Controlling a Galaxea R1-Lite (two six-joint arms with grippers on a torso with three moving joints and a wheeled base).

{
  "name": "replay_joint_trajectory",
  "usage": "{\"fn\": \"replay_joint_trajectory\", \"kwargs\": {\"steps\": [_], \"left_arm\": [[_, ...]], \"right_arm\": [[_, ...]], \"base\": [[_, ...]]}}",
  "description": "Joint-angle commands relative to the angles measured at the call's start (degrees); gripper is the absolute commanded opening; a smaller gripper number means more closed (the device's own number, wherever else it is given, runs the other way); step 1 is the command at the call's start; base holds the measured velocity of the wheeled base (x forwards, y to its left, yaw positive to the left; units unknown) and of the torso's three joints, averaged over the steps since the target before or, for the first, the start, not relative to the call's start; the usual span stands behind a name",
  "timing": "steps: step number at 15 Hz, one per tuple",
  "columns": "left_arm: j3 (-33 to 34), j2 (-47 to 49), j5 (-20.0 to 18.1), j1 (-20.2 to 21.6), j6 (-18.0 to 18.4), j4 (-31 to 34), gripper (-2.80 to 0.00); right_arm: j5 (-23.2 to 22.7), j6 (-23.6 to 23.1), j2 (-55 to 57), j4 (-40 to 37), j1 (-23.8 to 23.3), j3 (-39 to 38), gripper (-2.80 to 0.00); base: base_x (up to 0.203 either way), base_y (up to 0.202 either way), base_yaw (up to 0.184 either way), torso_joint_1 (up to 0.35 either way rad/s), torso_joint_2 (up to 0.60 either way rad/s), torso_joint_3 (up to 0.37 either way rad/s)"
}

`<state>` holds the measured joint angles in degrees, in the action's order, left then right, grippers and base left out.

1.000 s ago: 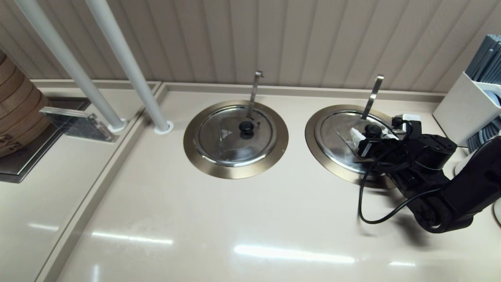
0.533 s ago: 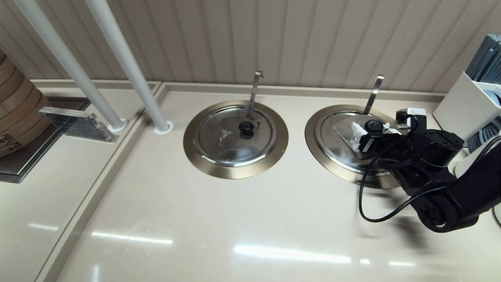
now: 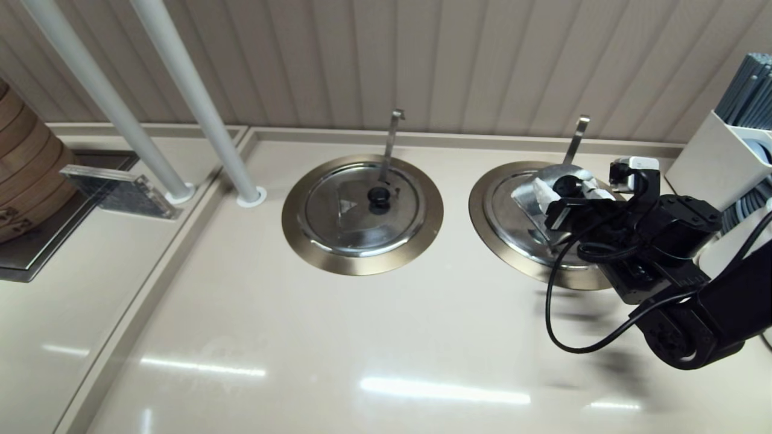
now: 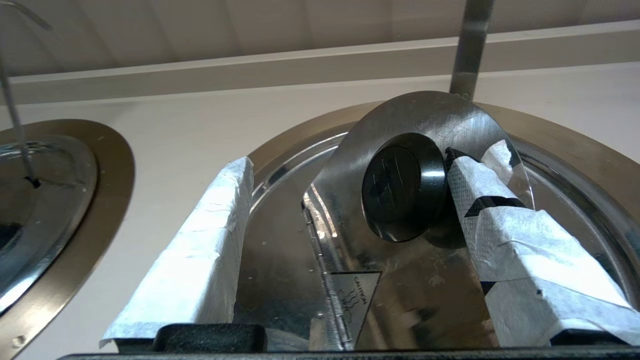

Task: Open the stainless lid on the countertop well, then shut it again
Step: Open the lid

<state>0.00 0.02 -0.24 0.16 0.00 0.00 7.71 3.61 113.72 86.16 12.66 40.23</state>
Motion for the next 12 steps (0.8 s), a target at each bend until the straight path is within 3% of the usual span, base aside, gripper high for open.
{"fn": "replay_joint_trajectory", "kwargs": {"steps": [1,12], "left_arm": [[0.0,0.1,0.0,0.0,0.0,0.0,-2.80],[0.0,0.1,0.0,0.0,0.0,0.0,-2.80]], "right_arm": [[0.4,0.1,-0.9,0.1,1.3,-0.6,0.00],[5.7,0.0,-1.2,0.8,11.7,-6.7,0.00]], "base": [[0.000,0.000,0.000,0.000,0.00,0.000],[0.000,0.000,0.000,0.000,0.00,0.000]]}}
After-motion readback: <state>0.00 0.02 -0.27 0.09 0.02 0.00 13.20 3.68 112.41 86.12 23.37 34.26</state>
